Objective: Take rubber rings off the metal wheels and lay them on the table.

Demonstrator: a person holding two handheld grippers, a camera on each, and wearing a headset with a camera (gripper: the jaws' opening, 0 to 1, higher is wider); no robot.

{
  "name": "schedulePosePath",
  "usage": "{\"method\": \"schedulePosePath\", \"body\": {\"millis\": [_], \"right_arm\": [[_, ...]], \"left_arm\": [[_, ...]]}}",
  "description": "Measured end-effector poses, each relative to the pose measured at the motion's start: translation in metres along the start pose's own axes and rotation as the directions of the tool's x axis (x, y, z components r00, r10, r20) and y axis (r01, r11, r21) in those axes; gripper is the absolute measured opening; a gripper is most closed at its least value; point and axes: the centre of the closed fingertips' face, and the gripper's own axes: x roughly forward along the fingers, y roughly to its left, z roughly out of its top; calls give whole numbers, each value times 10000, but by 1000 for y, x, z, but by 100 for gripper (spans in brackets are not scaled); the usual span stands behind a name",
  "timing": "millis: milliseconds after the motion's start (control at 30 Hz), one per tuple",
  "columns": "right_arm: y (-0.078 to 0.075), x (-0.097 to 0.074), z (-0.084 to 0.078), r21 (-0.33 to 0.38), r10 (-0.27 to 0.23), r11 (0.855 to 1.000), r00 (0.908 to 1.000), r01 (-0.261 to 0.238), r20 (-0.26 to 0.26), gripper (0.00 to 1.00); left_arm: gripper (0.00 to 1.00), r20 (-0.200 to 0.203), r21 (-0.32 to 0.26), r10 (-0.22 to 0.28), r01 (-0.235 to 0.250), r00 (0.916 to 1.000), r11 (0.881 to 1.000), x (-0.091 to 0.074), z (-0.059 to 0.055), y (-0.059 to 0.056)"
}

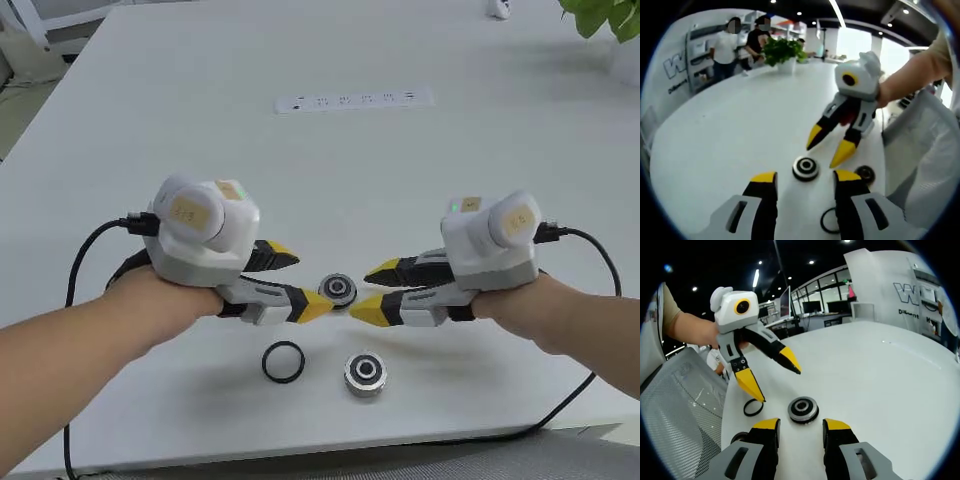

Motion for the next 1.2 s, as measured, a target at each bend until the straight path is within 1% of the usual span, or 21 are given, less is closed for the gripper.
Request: {"method": "schedulePosePath", "body": {"millis": [233,367,467,567,700,800,933,1067,1200], "right_arm": [[1,4,0,-36,61,10000,10000,-61,-58,33],[0,5,0,13,63,10000,10000,-63,-49,33],[1,6,-1,-25,91,10000,9999,-91,-105,34],[2,7,-1,-13,110,9999,9999,-110,-89,34],[1,7,-2,57,89,9999,9999,-89,-90,34],[1,7,-2,67,84,9999,9999,-83,-90,34],[0,7,-2,98,64,9999,10000,-63,-65,34],[0,7,-2,132,58,9999,10000,-57,-41,34],[0,7,-2,173,57,9998,10000,-57,-9,34]], "left_arm": [[42,28,-144,-78,78,10000,9999,8,2,0],[37,-34,-169,-205,204,9998,9996,14,2,-4],[35,-122,-95,-268,267,9996,9996,18,1,-5],[33,-202,-68,-265,264,9994,9996,24,-1,-3],[30,-271,-14,-357,357,9990,9994,28,-1,-7],[28,-294,52,-398,400,9988,9992,30,-1,-7],[25,-418,203,-497,506,9979,9985,32,-2,-11],[21,-433,366,-422,438,9982,9984,33,-1,-11],[16,-430,382,-196,213,9989,9990,33,-1,-6]]}}
